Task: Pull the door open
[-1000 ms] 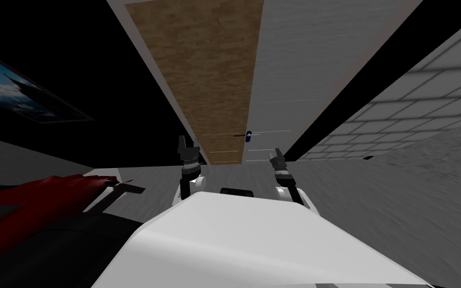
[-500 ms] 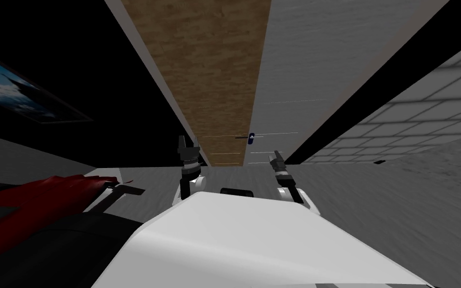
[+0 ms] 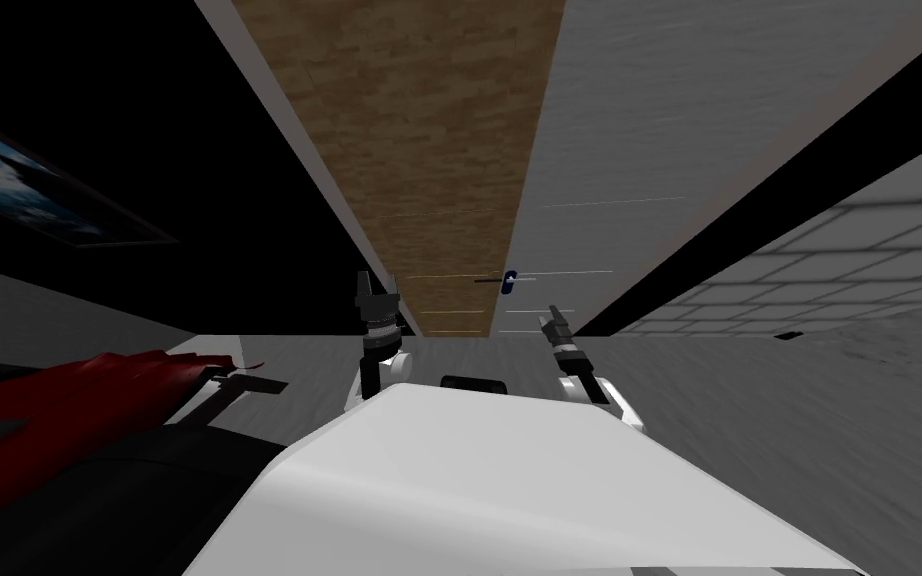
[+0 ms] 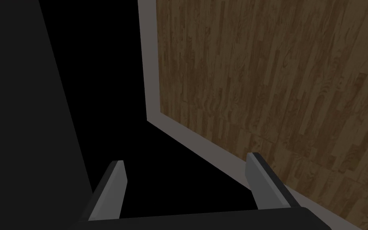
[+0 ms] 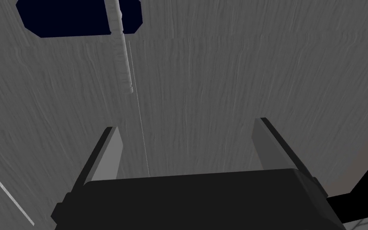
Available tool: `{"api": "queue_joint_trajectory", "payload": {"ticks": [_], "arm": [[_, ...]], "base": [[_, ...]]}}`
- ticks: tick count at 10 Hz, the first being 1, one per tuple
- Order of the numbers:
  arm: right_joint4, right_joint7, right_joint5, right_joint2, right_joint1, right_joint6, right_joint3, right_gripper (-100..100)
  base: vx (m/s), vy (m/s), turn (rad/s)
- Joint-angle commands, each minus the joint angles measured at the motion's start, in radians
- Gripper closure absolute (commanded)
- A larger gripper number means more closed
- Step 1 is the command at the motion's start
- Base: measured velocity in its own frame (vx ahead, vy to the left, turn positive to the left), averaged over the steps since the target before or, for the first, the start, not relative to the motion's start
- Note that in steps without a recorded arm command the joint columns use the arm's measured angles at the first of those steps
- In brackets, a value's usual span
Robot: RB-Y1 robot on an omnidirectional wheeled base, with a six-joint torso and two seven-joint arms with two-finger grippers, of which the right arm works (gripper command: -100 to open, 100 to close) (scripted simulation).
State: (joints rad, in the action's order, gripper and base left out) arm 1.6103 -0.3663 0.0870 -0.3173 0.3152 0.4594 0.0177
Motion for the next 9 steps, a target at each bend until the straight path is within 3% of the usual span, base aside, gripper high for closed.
{"api": "queue_joint_trajectory", "payload": {"ticks": [1, 6, 9], "arm": [[-0.042, -0.027, 0.002, -0.018, -0.011, -0.003, 0.003, -100], [-0.151, -0.099, 0.008, -0.066, -0.043, -0.016, 0.011, -100], [-0.189, -0.125, 0.010, -0.083, -0.054, -0.020, 0.014, -100]], "base": [[0.133, 0.021, 0.046], [0.173, 0.033, 0.037], [0.154, 0.002, 0.022]]}}
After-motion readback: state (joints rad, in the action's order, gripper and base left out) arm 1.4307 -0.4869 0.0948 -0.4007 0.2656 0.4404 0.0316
